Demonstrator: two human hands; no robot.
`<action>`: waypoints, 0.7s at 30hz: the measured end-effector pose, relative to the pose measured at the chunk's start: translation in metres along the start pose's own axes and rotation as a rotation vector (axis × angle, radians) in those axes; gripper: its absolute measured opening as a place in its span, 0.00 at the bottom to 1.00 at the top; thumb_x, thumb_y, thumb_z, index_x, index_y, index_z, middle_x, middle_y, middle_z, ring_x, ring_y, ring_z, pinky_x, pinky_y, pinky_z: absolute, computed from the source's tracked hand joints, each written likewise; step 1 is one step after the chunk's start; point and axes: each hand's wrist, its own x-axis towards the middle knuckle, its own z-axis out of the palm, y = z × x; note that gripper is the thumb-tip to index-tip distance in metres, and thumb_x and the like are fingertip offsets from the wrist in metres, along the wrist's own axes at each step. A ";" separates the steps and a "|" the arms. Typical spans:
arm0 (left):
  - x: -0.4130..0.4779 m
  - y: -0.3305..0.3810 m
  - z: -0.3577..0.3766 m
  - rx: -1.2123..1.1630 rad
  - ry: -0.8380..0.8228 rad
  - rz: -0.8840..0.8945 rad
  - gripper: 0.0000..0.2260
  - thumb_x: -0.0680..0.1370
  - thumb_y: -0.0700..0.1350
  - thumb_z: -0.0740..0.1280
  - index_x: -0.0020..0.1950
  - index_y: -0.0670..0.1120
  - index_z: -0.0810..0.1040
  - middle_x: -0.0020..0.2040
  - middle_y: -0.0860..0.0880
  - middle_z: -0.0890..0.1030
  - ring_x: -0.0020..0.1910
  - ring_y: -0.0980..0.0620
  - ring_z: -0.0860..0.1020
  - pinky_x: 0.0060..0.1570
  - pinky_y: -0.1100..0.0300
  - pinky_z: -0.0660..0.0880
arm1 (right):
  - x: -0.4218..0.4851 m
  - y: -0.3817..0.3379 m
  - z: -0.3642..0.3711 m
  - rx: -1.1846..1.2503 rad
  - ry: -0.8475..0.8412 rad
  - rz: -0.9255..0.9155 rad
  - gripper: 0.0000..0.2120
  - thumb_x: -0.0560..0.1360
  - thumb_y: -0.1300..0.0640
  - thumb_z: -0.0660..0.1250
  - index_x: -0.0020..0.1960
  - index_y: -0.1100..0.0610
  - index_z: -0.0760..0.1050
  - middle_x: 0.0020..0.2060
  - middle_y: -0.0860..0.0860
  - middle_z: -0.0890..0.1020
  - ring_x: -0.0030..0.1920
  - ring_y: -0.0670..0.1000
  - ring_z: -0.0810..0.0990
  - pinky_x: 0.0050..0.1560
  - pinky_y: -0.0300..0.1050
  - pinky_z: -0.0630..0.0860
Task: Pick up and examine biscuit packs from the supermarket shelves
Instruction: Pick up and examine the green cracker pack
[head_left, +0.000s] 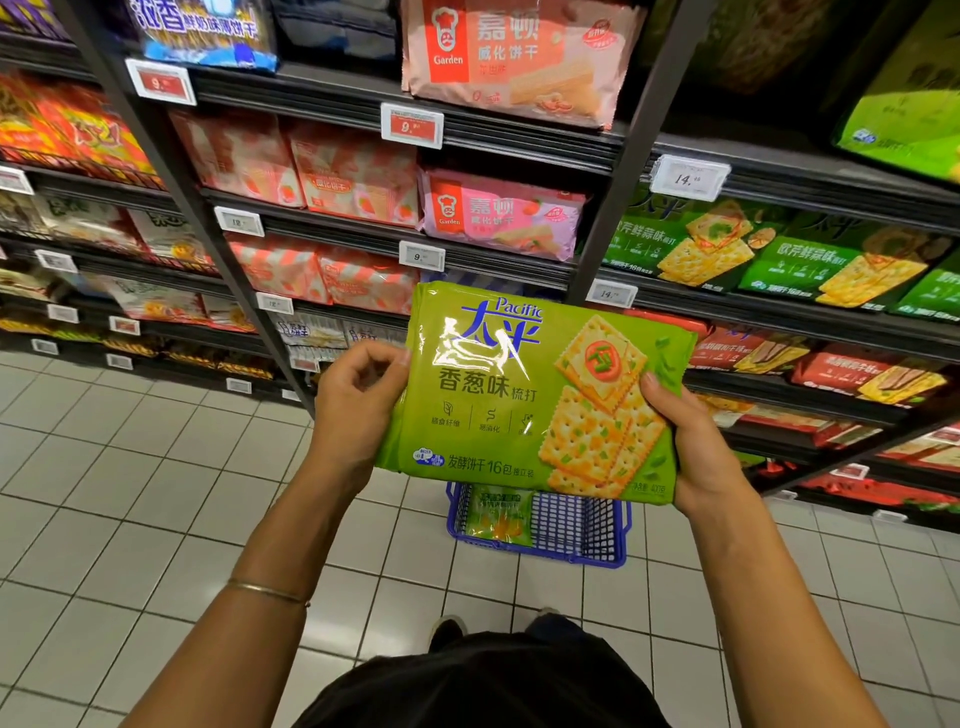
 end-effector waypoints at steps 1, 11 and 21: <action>0.000 -0.001 0.000 0.000 0.000 -0.001 0.06 0.81 0.40 0.71 0.44 0.46 0.81 0.44 0.48 0.83 0.46 0.46 0.79 0.51 0.46 0.78 | 0.000 0.000 0.001 0.004 -0.005 -0.002 0.26 0.77 0.54 0.66 0.74 0.58 0.73 0.62 0.58 0.84 0.58 0.59 0.86 0.51 0.56 0.85; 0.008 -0.010 -0.004 -0.029 -0.153 -0.322 0.22 0.84 0.62 0.59 0.62 0.47 0.82 0.50 0.50 0.86 0.49 0.51 0.85 0.46 0.54 0.79 | 0.000 -0.003 0.013 -0.140 -0.016 -0.072 0.23 0.77 0.55 0.71 0.71 0.56 0.75 0.63 0.59 0.84 0.61 0.61 0.84 0.52 0.54 0.84; 0.005 -0.027 -0.012 -0.288 -0.150 -0.574 0.24 0.79 0.71 0.57 0.54 0.60 0.88 0.55 0.44 0.88 0.52 0.42 0.87 0.38 0.46 0.84 | -0.010 -0.010 0.029 -0.201 -0.122 0.007 0.21 0.80 0.44 0.65 0.68 0.53 0.79 0.63 0.57 0.84 0.62 0.58 0.84 0.55 0.51 0.84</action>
